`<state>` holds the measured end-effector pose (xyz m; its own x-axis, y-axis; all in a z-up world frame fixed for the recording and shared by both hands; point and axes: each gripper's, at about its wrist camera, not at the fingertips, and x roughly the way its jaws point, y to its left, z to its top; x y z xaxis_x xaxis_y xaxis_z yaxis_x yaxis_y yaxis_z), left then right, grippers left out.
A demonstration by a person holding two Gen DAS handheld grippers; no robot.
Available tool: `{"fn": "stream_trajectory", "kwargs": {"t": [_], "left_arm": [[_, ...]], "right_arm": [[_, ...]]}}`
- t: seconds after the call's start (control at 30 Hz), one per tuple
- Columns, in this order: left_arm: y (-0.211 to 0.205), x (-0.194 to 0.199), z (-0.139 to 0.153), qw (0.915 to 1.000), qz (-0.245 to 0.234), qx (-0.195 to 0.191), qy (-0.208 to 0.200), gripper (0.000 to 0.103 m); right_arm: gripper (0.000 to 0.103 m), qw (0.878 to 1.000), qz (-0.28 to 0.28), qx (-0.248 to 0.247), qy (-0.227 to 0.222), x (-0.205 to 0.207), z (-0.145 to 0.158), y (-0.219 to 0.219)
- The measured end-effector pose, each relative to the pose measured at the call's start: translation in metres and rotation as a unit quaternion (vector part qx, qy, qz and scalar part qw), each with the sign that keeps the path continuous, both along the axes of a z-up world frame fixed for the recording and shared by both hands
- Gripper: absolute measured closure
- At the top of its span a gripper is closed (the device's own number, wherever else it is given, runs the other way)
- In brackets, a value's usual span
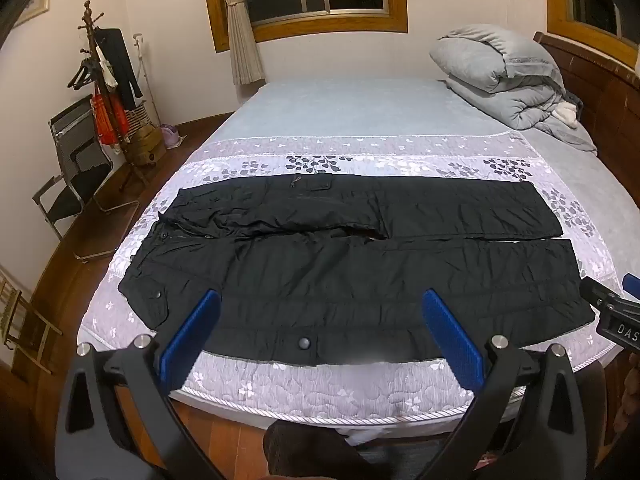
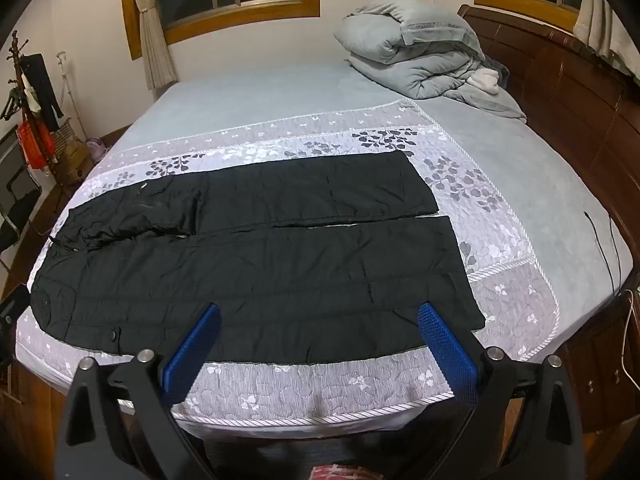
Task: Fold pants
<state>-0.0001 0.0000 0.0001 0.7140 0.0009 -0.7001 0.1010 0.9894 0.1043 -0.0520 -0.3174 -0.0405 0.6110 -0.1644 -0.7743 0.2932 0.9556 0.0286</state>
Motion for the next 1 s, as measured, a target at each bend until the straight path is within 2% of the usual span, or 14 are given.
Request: {"fn": "stream_trajectory", "kwargs": {"t": [1.0], "left_arm": [[-0.012,0.003,-0.003,1.0,-0.004,-0.001,-0.001,0.003]], "right_arm": [[0.003,1.0,-0.002,0.009,0.007,0.002,-0.009,-0.005]]}}
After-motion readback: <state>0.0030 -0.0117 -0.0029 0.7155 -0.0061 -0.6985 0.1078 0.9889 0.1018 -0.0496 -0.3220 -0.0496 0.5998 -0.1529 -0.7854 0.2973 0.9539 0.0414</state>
